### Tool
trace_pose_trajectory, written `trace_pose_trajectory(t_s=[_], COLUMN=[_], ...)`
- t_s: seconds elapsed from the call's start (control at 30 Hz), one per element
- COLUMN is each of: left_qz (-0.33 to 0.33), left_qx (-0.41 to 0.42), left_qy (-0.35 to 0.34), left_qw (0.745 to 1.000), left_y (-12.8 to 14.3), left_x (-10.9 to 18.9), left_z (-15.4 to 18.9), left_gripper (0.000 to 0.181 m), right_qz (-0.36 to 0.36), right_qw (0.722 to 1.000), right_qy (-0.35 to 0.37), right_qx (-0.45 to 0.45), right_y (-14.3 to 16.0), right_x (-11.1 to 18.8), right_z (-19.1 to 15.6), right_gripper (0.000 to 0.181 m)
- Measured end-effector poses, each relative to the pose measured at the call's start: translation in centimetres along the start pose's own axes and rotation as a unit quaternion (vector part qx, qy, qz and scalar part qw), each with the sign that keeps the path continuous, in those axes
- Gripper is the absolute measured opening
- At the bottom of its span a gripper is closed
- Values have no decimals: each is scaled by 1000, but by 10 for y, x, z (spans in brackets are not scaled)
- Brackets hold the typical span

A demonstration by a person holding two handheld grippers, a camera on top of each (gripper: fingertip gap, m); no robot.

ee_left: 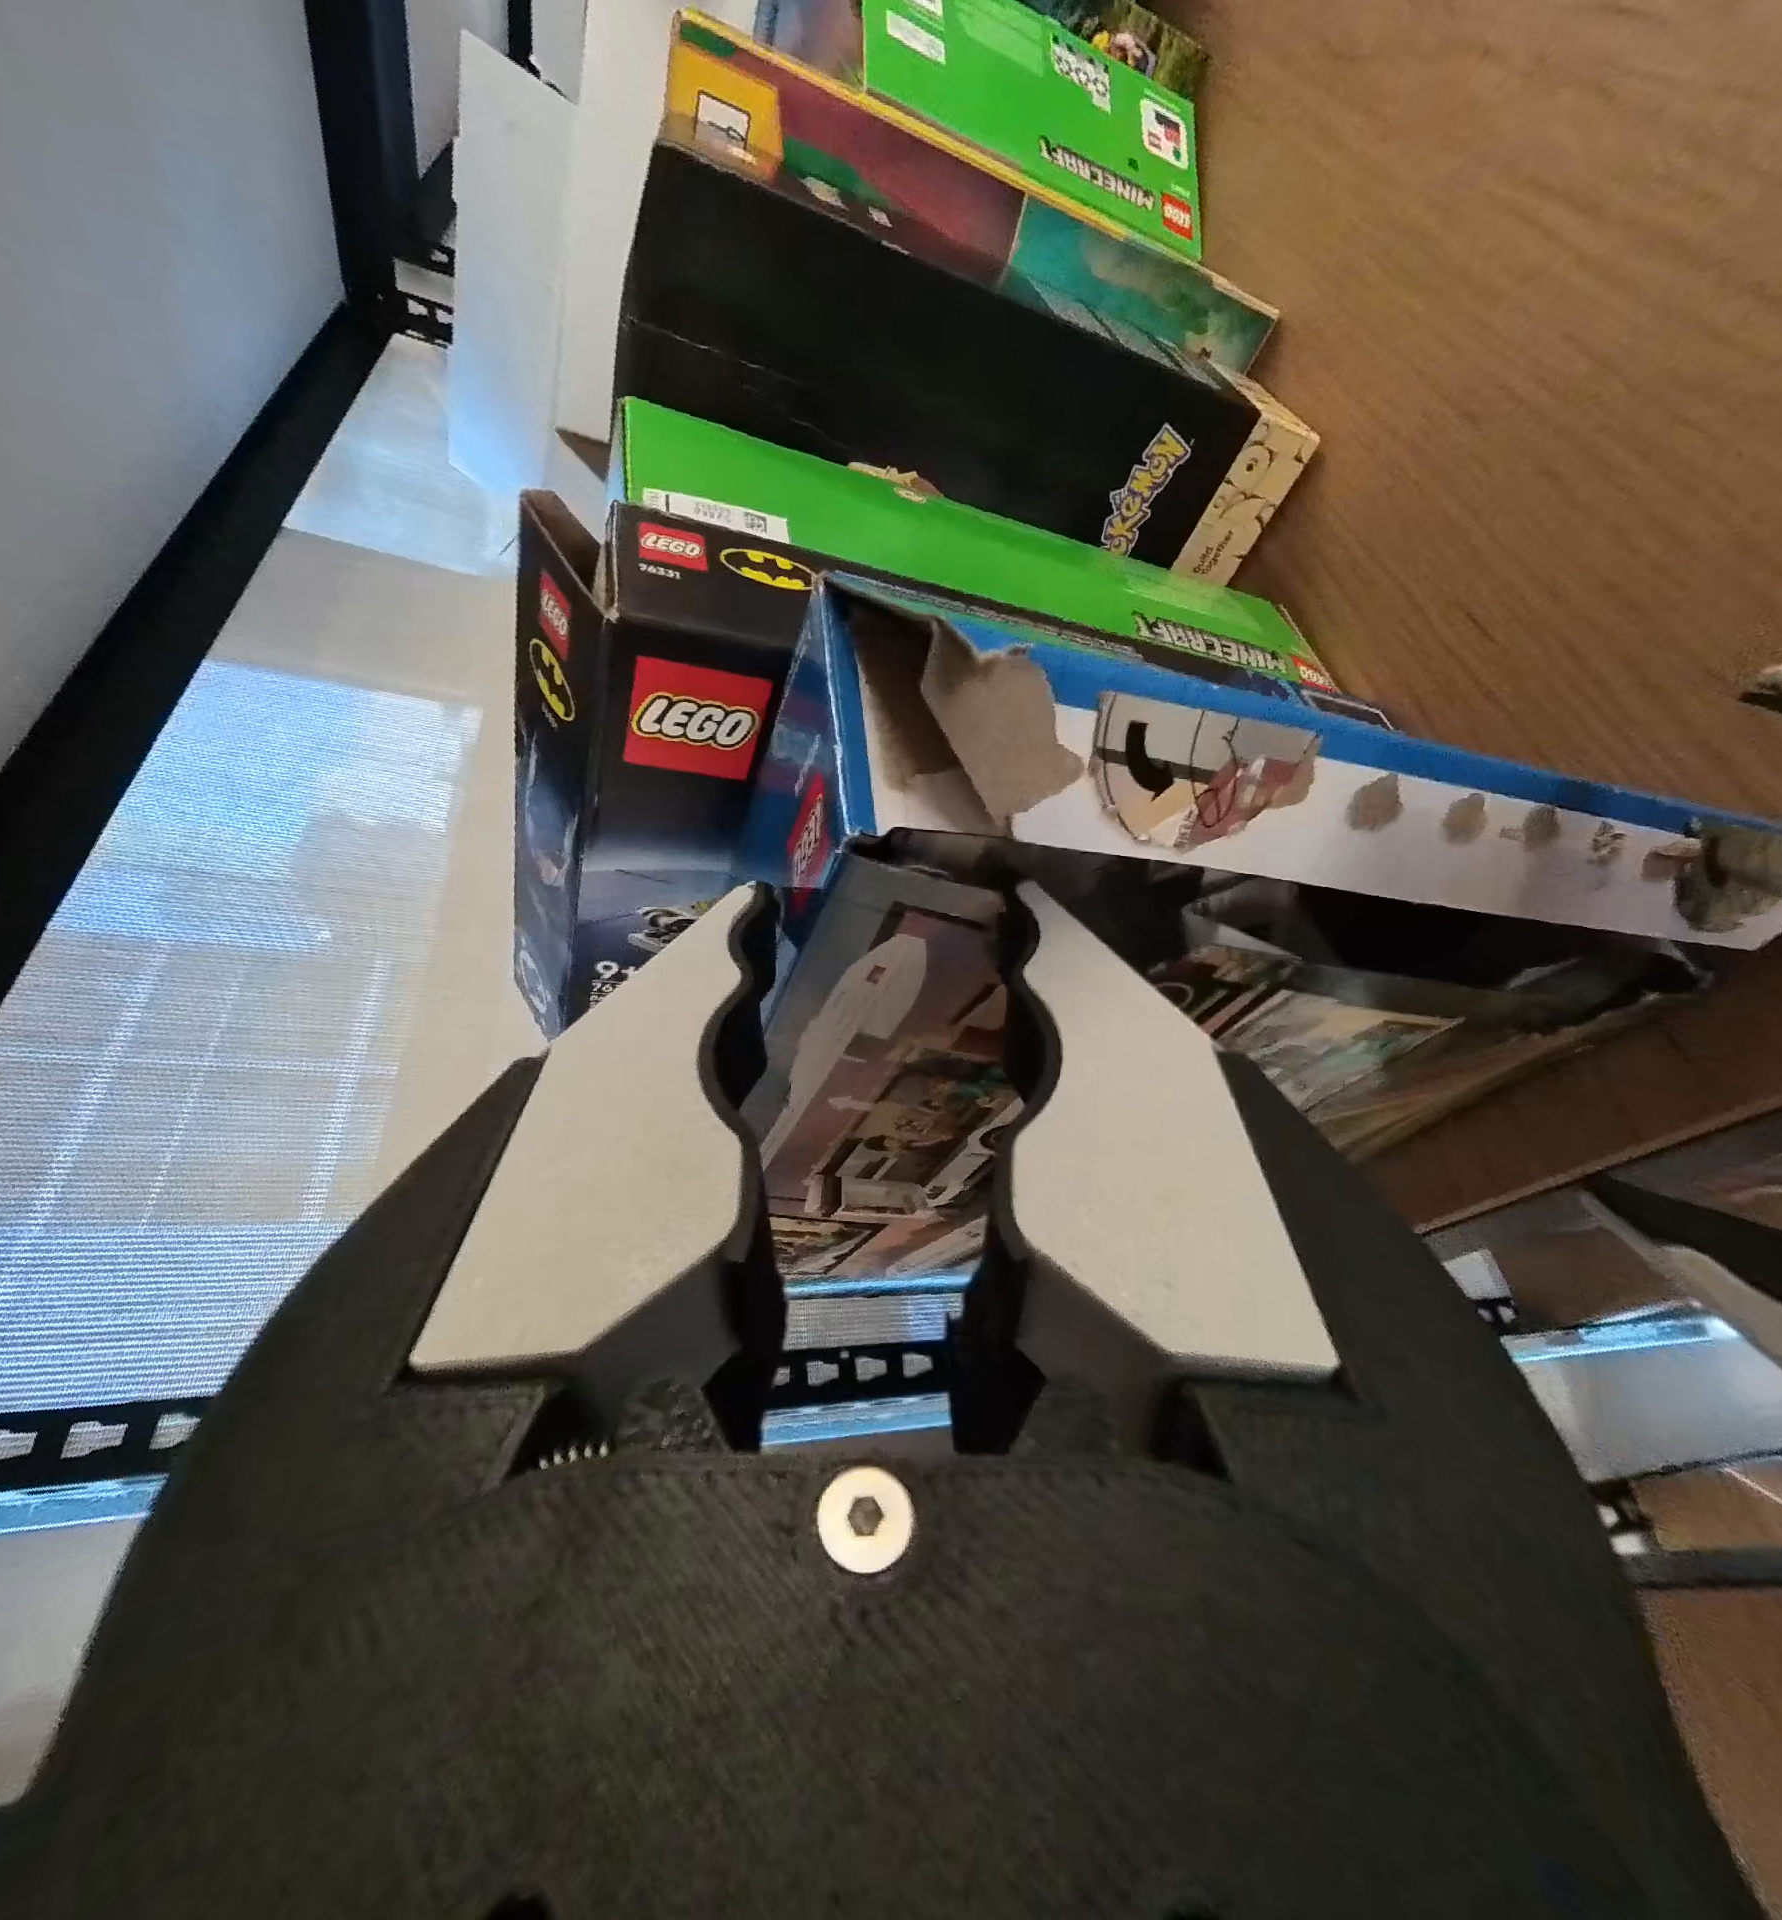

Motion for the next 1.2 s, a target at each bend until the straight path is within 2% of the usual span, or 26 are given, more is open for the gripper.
trace_pose_trajectory(t_s=[0.13, 0.23, 0.4, 0.63, 0.8, 1.03, 1.2], left_qz=[-7, -11, -13, -14, -18, -24, -25], left_qx=[-1, 7, 30, 74, 101, 137, 154], left_qy=[2, 3, -4, -17, -22, -27, -27], left_qw=[1000, 1000, 999, 997, 995, 990, 987], left_y=[2, 4, 8, 21, 29, 46, 53], left_x=[0, 0, 2, 6, 5, 9, 9], left_z=[-5, -8, -16, -33, -46, -66, -74], left_gripper=[40, 39, 38, 36, 35, 34, 33], right_qz=[-25, -18, -35, -61, -66, -76, -50], right_qw=[999, 998, 994, 974, 964, 933, 903], right_qy=[-23, -50, -60, -121, -169, -242, -290], right_qx=[-21, -39, -82, -179, -193, -256, -311], right_y=[7, 6, 10, 16, 14, 10, -7], right_x=[-3, -2, -8, -17, -19, -34, -48], right_z=[-2, -5, 0, 0, -12, -27, -45], right_gripper=[82, 87, 89, 93, 103, 106, 107])
Point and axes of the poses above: each gripper's, where its closed fingertips meet, x back along the fingers, y out of its underside, z = x × y across the jaws, the point moved 4 cm from there along x, back along the fingers, and after that the axes turned 5 degrees about -z, right-handed, at the moved point
